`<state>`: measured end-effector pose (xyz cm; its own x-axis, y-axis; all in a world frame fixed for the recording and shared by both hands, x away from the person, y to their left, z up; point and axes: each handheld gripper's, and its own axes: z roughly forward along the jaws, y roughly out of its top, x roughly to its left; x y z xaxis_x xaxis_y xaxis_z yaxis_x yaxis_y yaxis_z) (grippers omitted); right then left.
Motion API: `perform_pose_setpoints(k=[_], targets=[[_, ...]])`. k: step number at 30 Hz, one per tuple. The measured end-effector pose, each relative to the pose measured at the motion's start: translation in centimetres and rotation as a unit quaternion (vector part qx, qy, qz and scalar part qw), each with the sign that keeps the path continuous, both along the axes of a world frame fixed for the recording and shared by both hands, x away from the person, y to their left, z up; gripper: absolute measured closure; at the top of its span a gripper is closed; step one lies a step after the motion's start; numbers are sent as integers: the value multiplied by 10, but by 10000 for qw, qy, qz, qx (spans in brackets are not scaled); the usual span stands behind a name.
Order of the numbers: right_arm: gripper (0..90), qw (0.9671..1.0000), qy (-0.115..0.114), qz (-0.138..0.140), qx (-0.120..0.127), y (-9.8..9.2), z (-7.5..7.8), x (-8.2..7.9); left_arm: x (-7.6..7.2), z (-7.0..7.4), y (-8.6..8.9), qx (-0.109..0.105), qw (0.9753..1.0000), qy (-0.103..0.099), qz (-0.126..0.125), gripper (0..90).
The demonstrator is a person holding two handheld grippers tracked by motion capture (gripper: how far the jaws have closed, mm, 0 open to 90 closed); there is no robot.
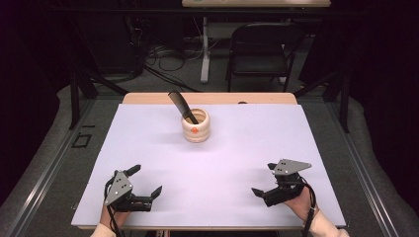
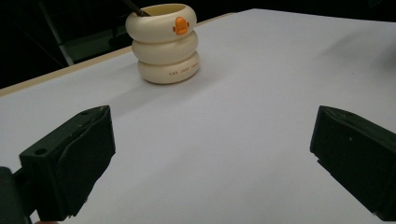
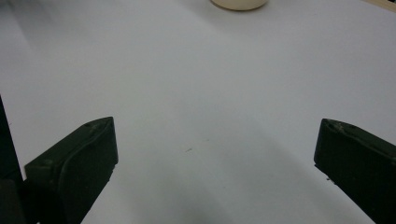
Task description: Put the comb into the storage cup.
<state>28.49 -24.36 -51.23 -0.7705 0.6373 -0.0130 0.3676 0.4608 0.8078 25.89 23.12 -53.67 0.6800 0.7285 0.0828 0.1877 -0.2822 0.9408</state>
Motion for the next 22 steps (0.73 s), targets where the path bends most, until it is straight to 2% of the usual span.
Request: perform_pose_setpoints(k=[7,22], targets=[[0,9998,-144,-82,111,-3,-1,-5,0,0,0,-4,10000,-5,9,1],[0,9996,-233,-76,108,-6,-2,-10,0,0,0,6,10000,-4,5,1]])
